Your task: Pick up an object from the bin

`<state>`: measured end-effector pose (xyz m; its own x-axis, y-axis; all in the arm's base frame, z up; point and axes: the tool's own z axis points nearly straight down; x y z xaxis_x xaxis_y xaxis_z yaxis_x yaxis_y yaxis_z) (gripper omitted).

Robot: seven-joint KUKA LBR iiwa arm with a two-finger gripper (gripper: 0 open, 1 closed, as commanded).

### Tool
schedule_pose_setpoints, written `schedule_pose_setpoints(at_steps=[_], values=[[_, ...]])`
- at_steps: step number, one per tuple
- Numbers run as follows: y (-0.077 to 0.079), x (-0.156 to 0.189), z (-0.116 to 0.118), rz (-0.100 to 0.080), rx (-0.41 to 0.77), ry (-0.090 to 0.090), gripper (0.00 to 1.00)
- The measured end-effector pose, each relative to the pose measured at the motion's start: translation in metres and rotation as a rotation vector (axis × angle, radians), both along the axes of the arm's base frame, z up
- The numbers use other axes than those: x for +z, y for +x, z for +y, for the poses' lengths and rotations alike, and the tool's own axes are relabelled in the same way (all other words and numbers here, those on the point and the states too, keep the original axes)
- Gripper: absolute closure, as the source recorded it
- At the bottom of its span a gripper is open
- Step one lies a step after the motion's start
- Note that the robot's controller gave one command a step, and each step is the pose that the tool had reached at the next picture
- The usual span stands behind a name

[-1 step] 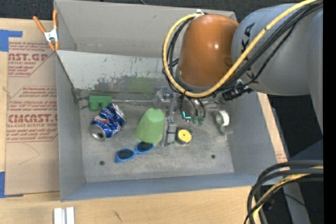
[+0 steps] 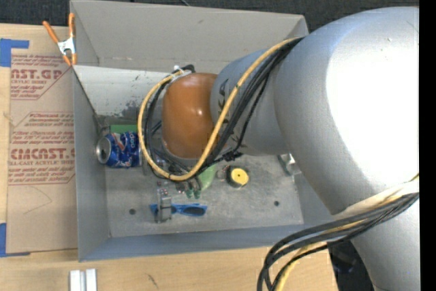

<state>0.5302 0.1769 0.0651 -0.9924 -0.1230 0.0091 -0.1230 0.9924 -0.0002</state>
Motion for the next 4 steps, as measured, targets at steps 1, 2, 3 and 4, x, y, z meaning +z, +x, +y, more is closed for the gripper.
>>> schedule_pose_setpoints(at_steps=[1, 2, 3, 4], values=[[-0.026, 0.036, -0.038, -0.009, 0.023, 0.0, 0.0], [-0.042, 0.04, -0.041, -0.007, -0.019, 0.002, 0.0], [-0.039, 0.004, -0.031, -0.01, -0.153, 0.002, 0.0], [-0.038, 0.004, -0.031, -0.011, -0.153, 0.003, 0.0]])
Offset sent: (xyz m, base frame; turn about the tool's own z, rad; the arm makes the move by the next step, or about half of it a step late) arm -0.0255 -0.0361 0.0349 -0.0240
